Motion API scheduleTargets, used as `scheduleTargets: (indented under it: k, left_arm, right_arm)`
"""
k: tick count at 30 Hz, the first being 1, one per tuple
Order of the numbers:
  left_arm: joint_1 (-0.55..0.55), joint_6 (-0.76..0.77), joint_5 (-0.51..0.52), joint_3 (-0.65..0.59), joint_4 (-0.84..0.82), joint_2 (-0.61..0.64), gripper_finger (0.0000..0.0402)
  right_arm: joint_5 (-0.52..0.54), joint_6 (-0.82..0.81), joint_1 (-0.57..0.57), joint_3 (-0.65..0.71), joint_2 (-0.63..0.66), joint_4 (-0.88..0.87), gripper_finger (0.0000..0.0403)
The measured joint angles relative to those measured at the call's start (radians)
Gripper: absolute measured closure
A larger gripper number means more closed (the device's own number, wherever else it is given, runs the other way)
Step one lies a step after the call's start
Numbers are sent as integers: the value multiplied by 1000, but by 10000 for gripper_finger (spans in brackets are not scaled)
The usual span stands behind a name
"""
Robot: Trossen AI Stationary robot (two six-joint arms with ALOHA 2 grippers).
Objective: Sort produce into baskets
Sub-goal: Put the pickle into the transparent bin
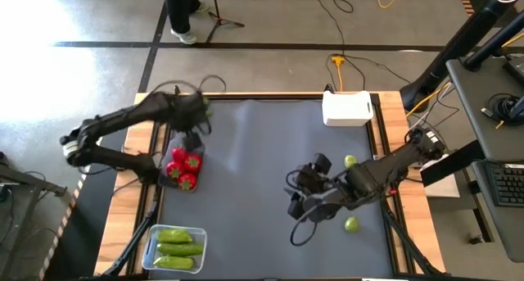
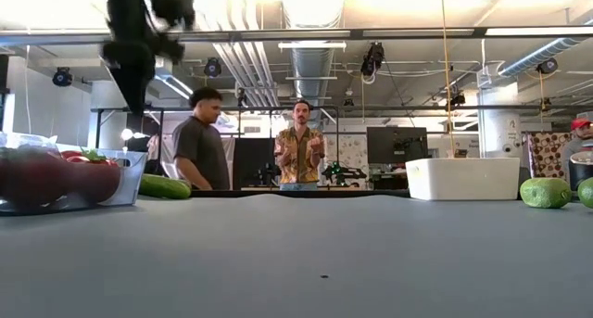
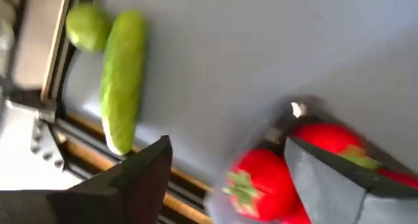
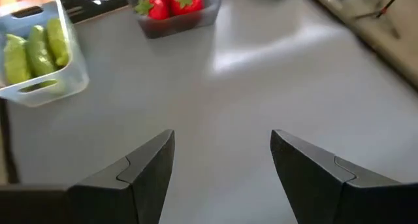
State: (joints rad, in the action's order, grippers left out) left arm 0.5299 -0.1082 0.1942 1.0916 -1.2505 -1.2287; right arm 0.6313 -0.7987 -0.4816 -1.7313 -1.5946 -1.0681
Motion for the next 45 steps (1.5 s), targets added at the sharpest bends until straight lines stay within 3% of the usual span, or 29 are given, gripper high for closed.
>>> scheduleTargets:
  k: [4,9,17,26,33,43,45]
  left_arm:
    - [207,-68,-4,11,38,-138,82]
    - [346,-85,19,63,58,-326,42]
    - [412,-133,65,173,75,-544,31]
    - [424,-164,73,234,82,-704,37]
    - [424,-176,81,197,113,-732,82]
    - [421,-172,80,187,140,-717,223]
    - [413,-159,45,185,123,-688,232]
  right_arm:
    - [1,95,75,0,23,0,156]
    - [0,170,171,0,50,-47,156]
    - [-3,206,259,0,61,-140,156]
    - [-3,195,278,1,62,-189,156]
    - [-3,171,278,1,62,-213,156]
    - [-2,170,279,2,62,-209,156]
    - [-2,164,279,2,62,-209,156]
